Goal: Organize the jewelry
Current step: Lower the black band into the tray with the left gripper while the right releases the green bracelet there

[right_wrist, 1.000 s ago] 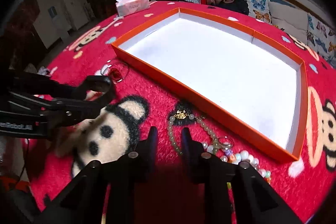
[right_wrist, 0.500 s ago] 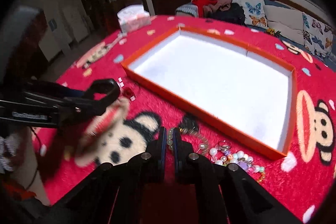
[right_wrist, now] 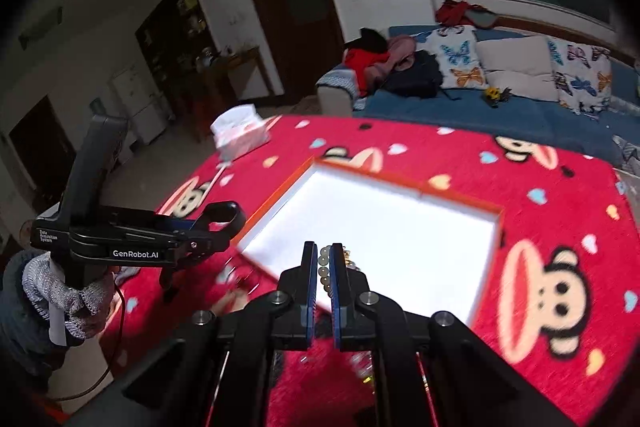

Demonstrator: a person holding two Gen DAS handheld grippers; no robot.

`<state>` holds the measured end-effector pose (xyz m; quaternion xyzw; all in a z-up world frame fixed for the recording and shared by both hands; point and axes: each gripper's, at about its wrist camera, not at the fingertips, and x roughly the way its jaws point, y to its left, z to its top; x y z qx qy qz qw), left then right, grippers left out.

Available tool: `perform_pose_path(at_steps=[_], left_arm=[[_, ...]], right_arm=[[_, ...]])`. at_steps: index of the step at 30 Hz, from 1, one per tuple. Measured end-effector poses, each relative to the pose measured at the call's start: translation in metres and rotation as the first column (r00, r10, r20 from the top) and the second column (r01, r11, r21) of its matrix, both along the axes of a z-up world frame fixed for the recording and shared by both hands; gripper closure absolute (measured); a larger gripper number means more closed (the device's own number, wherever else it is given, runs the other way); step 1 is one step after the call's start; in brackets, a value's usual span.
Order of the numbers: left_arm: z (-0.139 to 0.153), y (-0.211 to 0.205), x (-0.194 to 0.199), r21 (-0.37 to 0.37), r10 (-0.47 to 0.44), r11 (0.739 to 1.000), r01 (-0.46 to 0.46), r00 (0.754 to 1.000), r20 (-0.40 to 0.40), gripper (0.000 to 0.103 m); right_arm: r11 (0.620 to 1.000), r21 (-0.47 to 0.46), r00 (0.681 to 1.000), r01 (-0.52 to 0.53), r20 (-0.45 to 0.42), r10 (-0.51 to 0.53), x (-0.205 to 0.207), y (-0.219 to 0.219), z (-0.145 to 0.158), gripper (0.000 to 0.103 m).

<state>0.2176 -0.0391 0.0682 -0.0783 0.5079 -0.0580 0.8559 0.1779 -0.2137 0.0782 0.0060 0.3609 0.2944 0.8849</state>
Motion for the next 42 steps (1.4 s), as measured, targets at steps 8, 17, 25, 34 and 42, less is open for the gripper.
perform_pose_path(at_steps=[8, 17, 25, 34, 42], left_arm=[[-0.021, -0.014, 0.068, 0.040, -0.048, 0.998, 0.049, 0.998, -0.029, 0.053], [-0.069, -0.013, 0.110, 0.026, -0.048, 0.998, 0.051, 0.995, -0.085, 0.053], [-0.088, -0.010, 0.116, 0.056, -0.036, 0.998, 0.042, 0.994, -0.107, 0.047], [-0.094, -0.020, 0.117, 0.125, -0.051, 0.990, 0.065, 0.992, -0.116, 0.041], [-0.079, -0.019, 0.111, 0.147, -0.035, 0.988, 0.047, 0.996, -0.086, 0.040]], right_arm=[[0.991, -0.059, 0.991, 0.123, -0.043, -0.125, 0.056, -0.020, -0.030, 0.095], [0.972, -0.165, 0.979, 0.169, -0.084, -0.184, 0.074, -0.026, -0.071, 0.095], [0.973, -0.183, 0.980, 0.138, -0.119, -0.162, 0.068, -0.019, -0.087, 0.095], [0.971, -0.202, 0.978, 0.130, -0.133, -0.159, 0.061, -0.015, -0.090, 0.091], [0.971, -0.186, 0.982, 0.147, -0.093, -0.166, 0.048, -0.024, -0.072, 0.056]])
